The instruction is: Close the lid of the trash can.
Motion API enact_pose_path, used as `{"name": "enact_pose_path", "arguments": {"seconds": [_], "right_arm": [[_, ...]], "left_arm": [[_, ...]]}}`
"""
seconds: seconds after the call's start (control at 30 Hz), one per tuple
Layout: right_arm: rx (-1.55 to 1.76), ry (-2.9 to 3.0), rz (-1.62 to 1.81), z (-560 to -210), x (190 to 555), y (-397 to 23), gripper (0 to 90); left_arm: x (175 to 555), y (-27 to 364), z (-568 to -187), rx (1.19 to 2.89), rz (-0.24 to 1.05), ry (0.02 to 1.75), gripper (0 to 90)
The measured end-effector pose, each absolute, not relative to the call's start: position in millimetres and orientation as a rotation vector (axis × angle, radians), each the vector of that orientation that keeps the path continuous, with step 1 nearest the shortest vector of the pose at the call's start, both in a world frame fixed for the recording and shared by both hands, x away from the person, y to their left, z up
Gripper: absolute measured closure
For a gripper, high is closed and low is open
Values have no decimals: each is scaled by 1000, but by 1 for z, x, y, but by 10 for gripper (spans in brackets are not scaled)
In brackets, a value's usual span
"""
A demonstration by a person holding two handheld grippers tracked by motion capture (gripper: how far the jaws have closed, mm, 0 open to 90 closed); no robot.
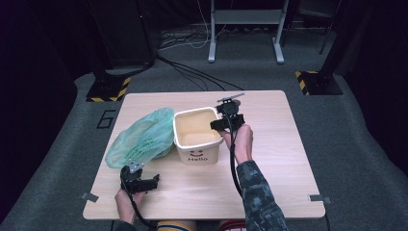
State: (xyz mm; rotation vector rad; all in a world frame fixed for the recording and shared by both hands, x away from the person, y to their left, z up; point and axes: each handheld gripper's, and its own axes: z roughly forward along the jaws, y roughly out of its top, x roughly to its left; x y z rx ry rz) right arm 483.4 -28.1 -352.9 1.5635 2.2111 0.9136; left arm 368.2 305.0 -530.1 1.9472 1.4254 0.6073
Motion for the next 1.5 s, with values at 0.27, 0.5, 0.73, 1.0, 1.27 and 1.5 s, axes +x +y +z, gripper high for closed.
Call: {"name": "enact_pose_path", "arguments": {"seconds": [0.27, 0.5, 0.73, 1.0, 1.27, 1.5], "right_arm": [[1452, 2234, 896, -351, 506, -33, 479], [1484, 2222, 938, -367, 526, -31, 666], [1604, 2128, 982, -371, 522, -29, 773], [1719, 2053, 946, -369, 526, -33, 794], [1751, 2023, 894, -359, 529, -21, 770], [1637, 2101, 903, -356, 522, -27, 593]], "left_arm": [[368, 305, -530, 1946, 608, 1426, 73], [368, 305, -530, 1947, 607, 1425, 73], [368, 305, -530, 1946, 607, 1427, 73], [370, 303, -530, 1932, 608, 1444, 72], [376, 299, -530, 1930, 610, 1457, 64], [375, 299, -530, 1934, 610, 1451, 65]]}}
